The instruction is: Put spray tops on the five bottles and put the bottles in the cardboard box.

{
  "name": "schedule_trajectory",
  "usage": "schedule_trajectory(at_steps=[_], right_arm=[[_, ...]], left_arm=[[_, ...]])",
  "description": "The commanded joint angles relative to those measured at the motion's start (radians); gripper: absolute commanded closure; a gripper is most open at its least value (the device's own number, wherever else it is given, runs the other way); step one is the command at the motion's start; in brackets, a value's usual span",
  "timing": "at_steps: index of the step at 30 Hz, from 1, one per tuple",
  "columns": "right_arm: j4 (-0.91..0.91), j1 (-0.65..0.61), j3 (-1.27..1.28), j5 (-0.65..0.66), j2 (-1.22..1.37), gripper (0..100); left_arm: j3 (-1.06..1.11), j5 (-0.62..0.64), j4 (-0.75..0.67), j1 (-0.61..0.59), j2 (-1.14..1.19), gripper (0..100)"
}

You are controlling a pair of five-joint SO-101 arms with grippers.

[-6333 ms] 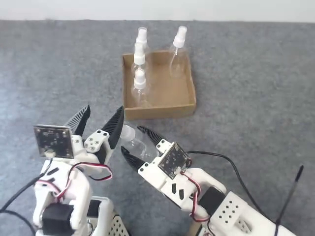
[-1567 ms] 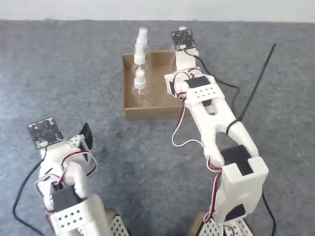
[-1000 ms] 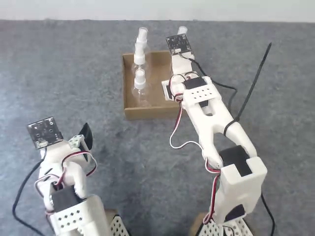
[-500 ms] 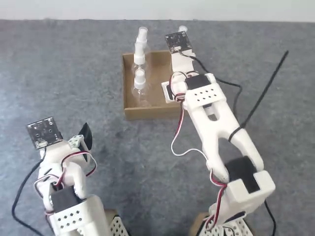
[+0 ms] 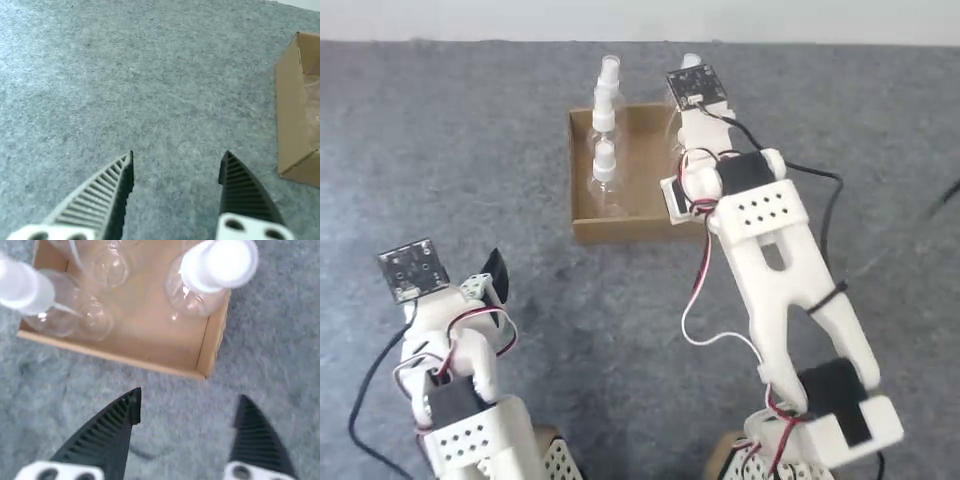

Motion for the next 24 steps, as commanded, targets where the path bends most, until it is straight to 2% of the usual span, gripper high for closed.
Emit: schedule_trajectory(at_steps=[1, 5, 9, 14, 18, 24], right_arm=[[0.087, -0.002, -0.069, -0.008, -0.119, 85.9], [0.185, -0.001, -0.069, -0.006, -0.165, 87.6], [0.275, 0.001, -0.068, -0.005, -0.225, 89.5], [0.375, 0.001, -0.063, -0.003, -0.302, 93.4], [0.375, 0.001, 0.035, -0.002, -0.383, 93.9], [0.259, 0.002, 0.275, -0.002, -0.555, 94.0]], left_arm=[[-0.004, -0.005, -0.061, 0.005, -0.011, 74], [-0.002, -0.006, -0.061, 0.021, -0.011, 75], [-0.001, -0.02, -0.063, 0.048, -0.011, 86], [-0.001, -0.127, -0.058, 0.106, -0.011, 97], [0.001, -0.153, -0.057, 0.121, -0.011, 99], [0.012, -0.155, -0.061, 0.126, -0.011, 99]])
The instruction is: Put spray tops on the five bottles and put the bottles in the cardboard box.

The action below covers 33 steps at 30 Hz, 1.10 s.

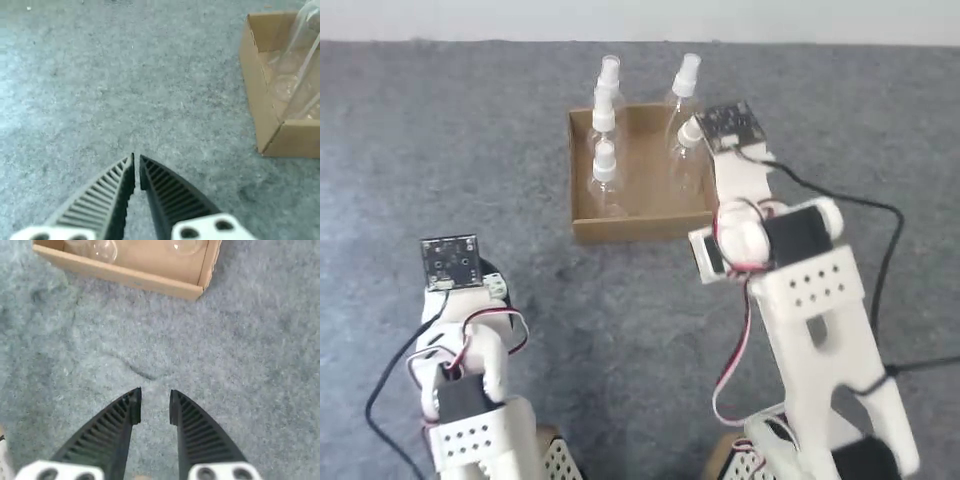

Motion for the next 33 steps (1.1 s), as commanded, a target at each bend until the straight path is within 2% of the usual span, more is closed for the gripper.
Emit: schedule_trajectory(at_steps=[1, 5, 14, 23, 27, 33], right_arm=[[-0.101, 0.005, 0.157, -0.003, -0.174, 94.0], [-0.176, 0.005, 0.31, -0.003, -0.323, 94.0], [-0.282, 0.005, 0.577, -0.003, -0.684, 94.1], [-0.381, 0.007, 0.802, -0.003, -0.921, 94.0], [-0.463, 0.064, 0.918, -0.003, -1.0, 94.0], [-0.541, 0.168, 1.074, -0.003, -1.122, 94.0]], left_arm=[[-0.008, -0.009, -0.028, 0.009, -0.011, 99], [-0.004, -0.014, -0.025, 0.055, -0.011, 99], [-0.004, -0.009, -0.026, 0.064, -0.011, 99], [-0.002, -0.008, -0.028, 0.066, -0.011, 99], [0.013, -0.008, -0.035, 0.068, -0.011, 99], [0.068, -0.008, -0.121, 0.098, -0.011, 99]])
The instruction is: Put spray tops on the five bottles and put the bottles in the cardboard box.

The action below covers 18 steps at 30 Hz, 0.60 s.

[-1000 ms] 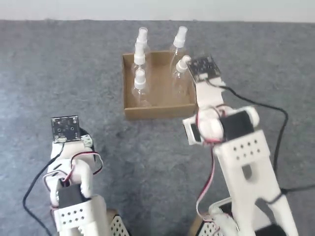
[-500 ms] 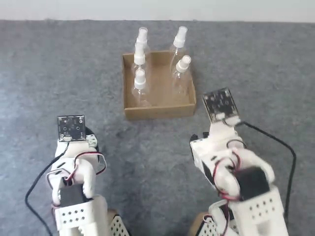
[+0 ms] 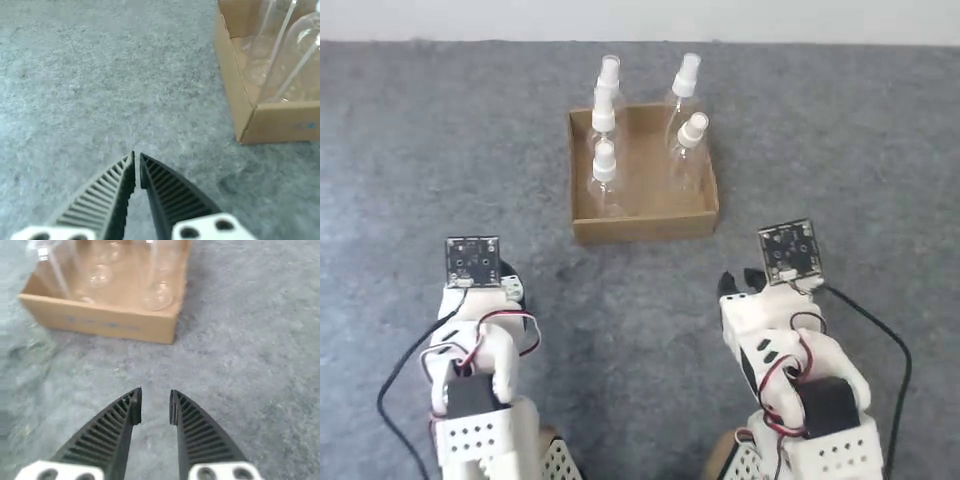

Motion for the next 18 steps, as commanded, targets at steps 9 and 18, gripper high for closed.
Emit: schedule_trajectory(at_steps=[9, 18], right_arm=[[-0.051, 0.151, 0.238, -0.003, -0.292, 93.8], [-0.053, 0.22, 0.351, -0.008, -0.283, 93.5]], left_arm=[[0.013, 0.0, -0.08, 0.014, -0.011, 99], [0.03, -0.006, -0.078, 0.077, -0.011, 99]])
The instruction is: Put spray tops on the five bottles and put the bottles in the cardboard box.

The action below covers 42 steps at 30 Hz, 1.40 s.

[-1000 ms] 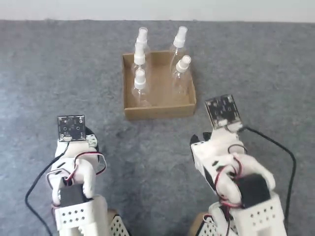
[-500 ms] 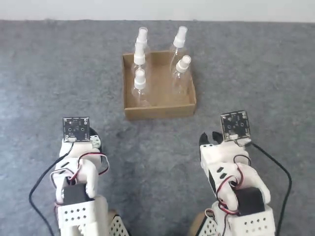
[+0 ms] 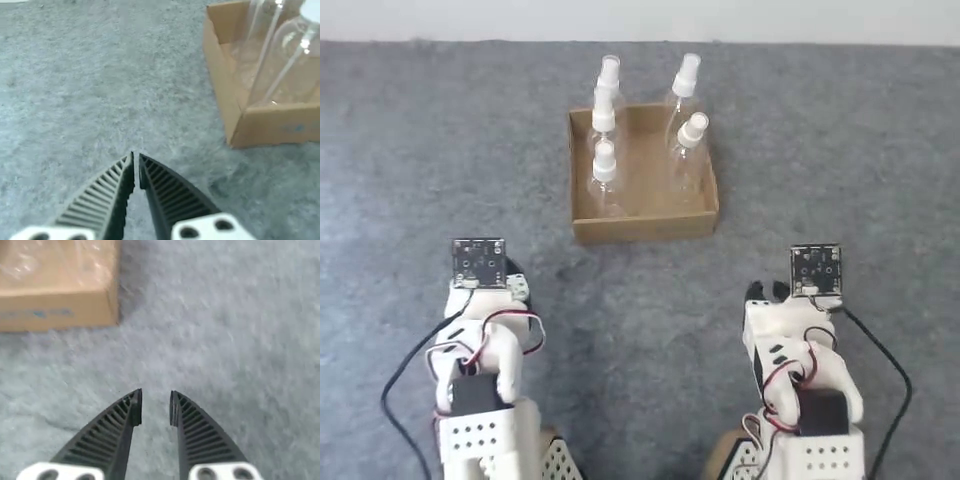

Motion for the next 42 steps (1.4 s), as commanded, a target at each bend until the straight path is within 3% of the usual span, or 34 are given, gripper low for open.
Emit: schedule_trajectory(at_steps=[1, 10, 16, 24, 42], right_arm=[[-0.022, 0.021, 0.051, -0.006, -0.016, 93.5], [-0.013, 0.021, 0.117, -0.003, -0.016, 93.5], [-0.01, 0.021, 0.117, -0.003, -0.012, 93.9], [0.216, 0.016, 0.117, -0.005, -0.015, 93.9], [0.214, 0.016, 0.117, -0.003, -0.015, 93.9]], left_arm=[[-0.005, -0.005, -0.028, 0.044, -0.011, 99], [-0.005, -0.003, -0.02, 0.054, -0.003, 99], [-0.005, -0.006, 0.137, 0.064, -0.009, 99], [-0.005, 0.0, 0.235, 0.055, -0.011, 99], [-0.007, 0.002, 0.236, -0.018, -0.011, 99]])
